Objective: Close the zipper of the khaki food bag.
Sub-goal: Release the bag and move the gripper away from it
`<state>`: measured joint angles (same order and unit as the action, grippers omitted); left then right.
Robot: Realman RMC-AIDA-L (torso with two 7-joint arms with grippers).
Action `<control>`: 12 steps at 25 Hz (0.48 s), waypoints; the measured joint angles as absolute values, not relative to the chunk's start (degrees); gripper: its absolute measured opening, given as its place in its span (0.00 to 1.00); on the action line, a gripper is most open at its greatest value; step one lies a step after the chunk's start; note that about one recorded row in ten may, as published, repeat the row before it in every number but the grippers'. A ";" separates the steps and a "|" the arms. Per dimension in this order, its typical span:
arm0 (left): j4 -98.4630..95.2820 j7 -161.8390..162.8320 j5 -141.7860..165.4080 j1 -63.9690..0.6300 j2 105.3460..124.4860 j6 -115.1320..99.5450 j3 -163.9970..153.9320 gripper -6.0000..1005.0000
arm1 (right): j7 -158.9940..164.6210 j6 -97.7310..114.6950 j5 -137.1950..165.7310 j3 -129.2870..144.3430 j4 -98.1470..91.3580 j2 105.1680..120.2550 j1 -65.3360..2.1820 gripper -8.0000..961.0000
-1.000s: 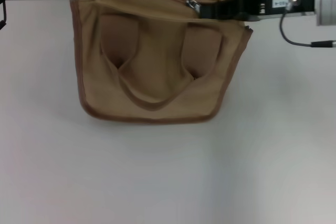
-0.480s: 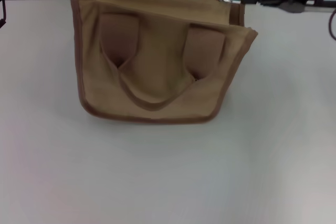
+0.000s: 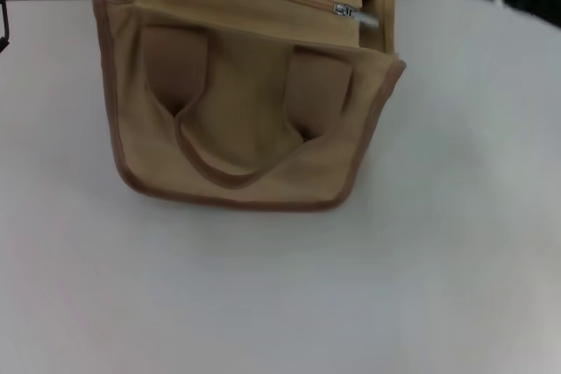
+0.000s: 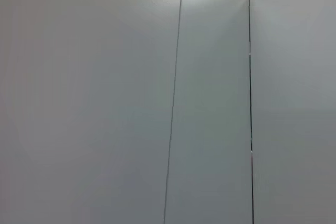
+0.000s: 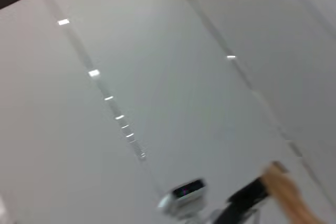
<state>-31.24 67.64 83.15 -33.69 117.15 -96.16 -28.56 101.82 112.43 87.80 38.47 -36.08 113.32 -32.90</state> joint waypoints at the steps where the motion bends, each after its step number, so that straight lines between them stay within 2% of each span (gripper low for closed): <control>1: -31.24 67.64 83.15 -33.69 117.15 -96.16 -28.56 0.11 | 98.62 114.60 87.94 38.67 -35.44 113.32 -32.62 0.29; 10: -31.05 69.83 82.72 -31.34 118.32 -96.00 -28.51 0.11 | 80.74 120.13 102.17 43.53 -33.42 113.86 -30.77 0.61; 12: -30.46 69.83 82.38 -30.71 118.39 -95.88 -28.47 0.11 | 78.84 120.08 105.21 45.16 -32.28 113.99 -31.08 0.64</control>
<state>-30.47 69.83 82.38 -30.71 118.39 -95.88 -28.47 78.84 120.08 105.21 45.16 -32.28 113.99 -31.08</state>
